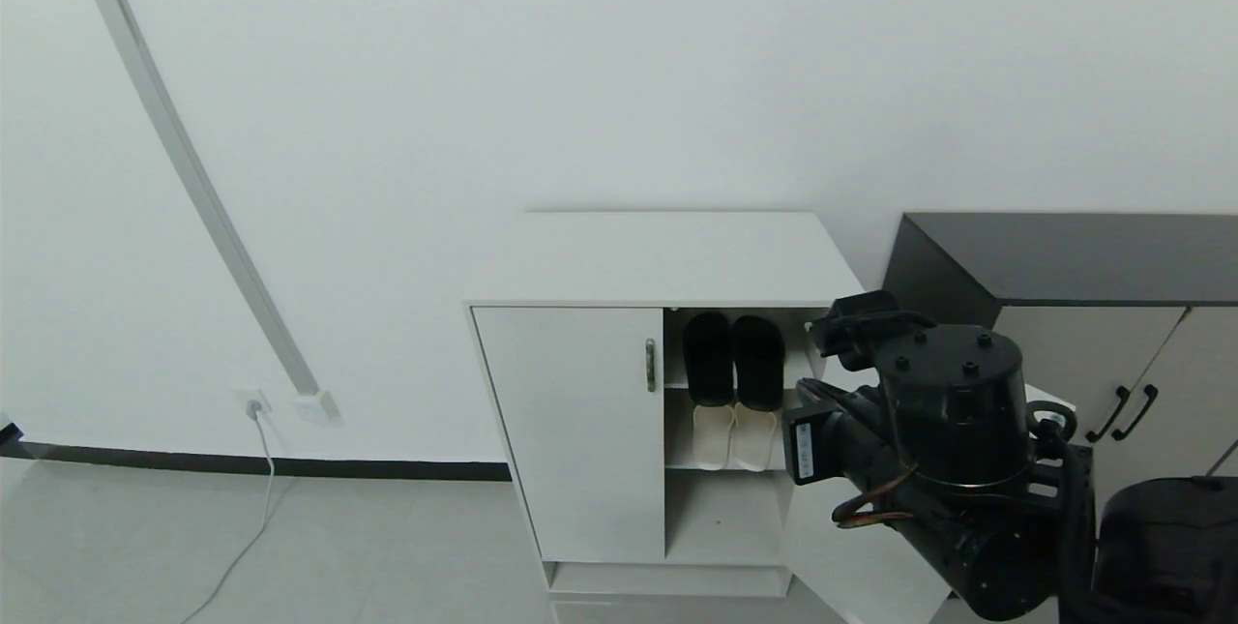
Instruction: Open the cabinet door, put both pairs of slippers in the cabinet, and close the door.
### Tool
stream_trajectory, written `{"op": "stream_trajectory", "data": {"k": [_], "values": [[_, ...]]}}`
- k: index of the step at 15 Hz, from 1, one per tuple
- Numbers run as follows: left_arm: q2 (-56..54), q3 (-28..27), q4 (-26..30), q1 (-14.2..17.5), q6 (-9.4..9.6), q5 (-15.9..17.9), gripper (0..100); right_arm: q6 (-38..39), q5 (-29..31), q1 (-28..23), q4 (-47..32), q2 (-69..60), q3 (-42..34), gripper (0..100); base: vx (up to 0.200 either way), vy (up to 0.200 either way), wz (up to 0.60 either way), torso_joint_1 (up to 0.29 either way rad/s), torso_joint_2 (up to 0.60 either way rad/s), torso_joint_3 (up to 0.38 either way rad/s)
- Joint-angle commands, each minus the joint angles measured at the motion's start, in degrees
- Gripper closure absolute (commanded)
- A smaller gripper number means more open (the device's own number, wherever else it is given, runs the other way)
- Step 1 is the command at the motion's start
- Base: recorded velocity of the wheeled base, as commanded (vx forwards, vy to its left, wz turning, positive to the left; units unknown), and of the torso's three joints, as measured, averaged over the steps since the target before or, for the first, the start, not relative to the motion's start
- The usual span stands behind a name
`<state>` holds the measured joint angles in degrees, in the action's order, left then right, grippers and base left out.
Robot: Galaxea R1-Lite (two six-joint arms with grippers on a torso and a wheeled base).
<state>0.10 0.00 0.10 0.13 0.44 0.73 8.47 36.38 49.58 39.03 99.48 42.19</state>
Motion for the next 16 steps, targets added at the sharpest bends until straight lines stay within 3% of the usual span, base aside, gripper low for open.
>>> {"op": "stream_trajectory", "data": {"k": [1,7,12,16], "values": [[0.0,0.0,0.0,0.0,0.00,0.0,100,0.0,0.0,0.0,0.2,0.1,-0.2,100,0.000,0.000,-0.60,0.002,0.00,0.002],[0.0,0.0,0.0,0.0,0.00,0.0,100,0.0,-0.1,-0.2,0.2,0.2,-0.1,100,0.000,0.000,-0.60,0.006,0.00,0.000],[0.0,0.0,0.0,0.0,0.00,0.0,100,-0.6,-1.7,-3.3,0.3,0.1,0.4,100,0.000,0.000,0.00,0.000,0.00,0.000],[0.0,0.0,0.0,0.0,0.00,0.0,100,-0.6,-3.9,-9.1,-0.5,0.8,3.9,100,0.000,0.000,0.00,0.000,0.00,0.000]]}}
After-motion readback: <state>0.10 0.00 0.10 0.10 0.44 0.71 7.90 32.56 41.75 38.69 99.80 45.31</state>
